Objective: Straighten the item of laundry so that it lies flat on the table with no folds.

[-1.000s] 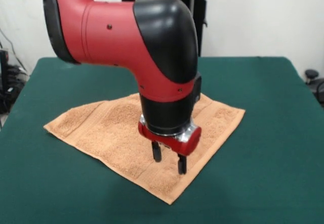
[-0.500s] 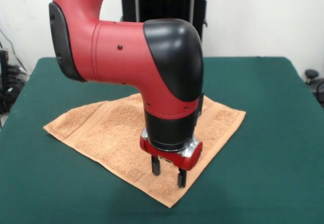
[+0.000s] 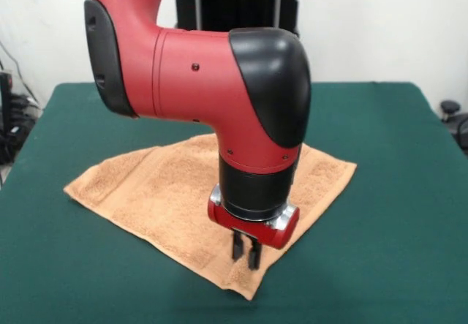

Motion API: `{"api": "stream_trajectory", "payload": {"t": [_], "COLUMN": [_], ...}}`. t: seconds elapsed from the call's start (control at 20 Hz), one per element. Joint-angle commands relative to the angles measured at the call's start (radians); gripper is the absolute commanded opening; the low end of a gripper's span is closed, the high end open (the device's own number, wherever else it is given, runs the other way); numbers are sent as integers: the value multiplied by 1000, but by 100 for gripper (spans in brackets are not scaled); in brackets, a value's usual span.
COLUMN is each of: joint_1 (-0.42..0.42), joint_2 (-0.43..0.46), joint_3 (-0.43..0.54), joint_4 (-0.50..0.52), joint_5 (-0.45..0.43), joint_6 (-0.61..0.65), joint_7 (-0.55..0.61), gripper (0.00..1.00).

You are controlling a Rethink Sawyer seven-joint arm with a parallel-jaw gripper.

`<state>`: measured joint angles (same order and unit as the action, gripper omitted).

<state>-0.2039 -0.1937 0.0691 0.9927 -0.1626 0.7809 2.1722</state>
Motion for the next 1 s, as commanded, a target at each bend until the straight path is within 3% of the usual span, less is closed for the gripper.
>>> {"api": "stream_trajectory", "payload": {"t": [0.05,0.25,0.6,0.8,1.0], "joint_1": [29,44,44,-39,-87], "joint_2": [76,59,119,165,227], "joint_3": [75,78,99,243,369], "joint_4": [58,102,58,93,106], "joint_5": [-39,-32,-41,-41,-49], "joint_6": [-101,-124,-168,-320,-457], "joint_7": [-22,9,-8,-142,-164], "gripper": [0,0,0,0,0]}}
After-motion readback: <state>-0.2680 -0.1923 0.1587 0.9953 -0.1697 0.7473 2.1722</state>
